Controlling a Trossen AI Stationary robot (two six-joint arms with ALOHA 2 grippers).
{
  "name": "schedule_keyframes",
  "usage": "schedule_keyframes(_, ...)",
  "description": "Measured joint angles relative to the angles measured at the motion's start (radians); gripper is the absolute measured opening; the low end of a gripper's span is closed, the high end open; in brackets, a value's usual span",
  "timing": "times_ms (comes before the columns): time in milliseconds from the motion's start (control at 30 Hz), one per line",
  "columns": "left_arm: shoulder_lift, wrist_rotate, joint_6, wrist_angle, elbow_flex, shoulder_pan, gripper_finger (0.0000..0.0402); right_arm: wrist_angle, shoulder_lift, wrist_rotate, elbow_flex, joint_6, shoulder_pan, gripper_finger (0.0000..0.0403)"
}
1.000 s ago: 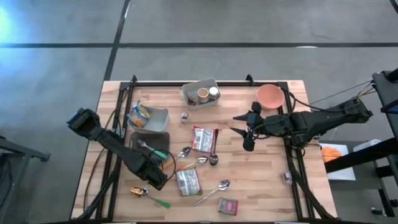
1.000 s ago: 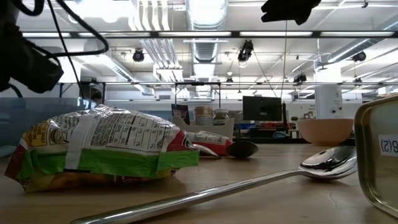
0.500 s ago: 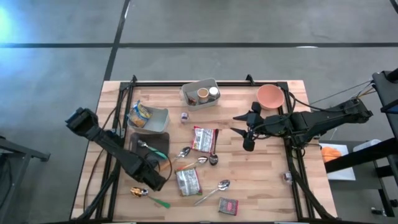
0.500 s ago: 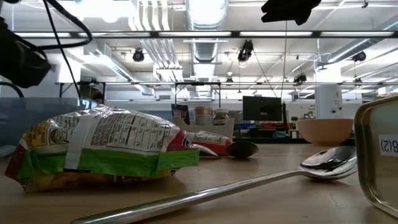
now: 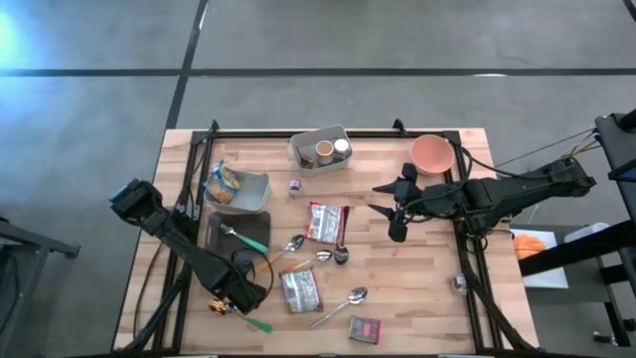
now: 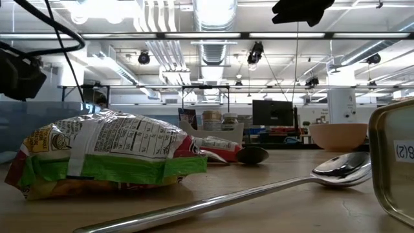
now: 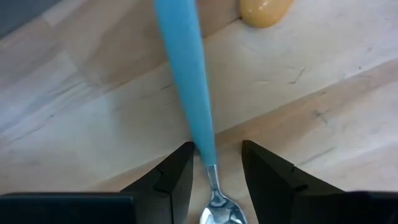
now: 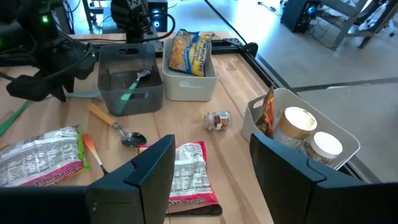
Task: Pick & Place Food Item
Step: Put the blue spoon into the black bin
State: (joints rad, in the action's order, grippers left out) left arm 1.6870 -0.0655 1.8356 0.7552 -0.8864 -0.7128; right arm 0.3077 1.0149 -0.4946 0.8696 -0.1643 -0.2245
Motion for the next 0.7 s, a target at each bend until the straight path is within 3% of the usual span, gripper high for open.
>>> schedule_keyframes(233,0.001,-0.02,-0.028,-0.003,0.0,0.001,0.0132,0.003,0.0,0.0,0.0,0.0,0.0,0.0208)
schedule_keyframes(500,0.002,-0.034,-0.103,-0.009,0.001,0.001,0.0023,0.003,0.0,0.0,0.0,0.0,0.0,0.0208)
schedule_keyframes(700,0.001,-0.065,-0.138,-0.004,0.003,0.003,0.001,0.003,0.0,0.0,0.0,0.003,0.0,0.0208)
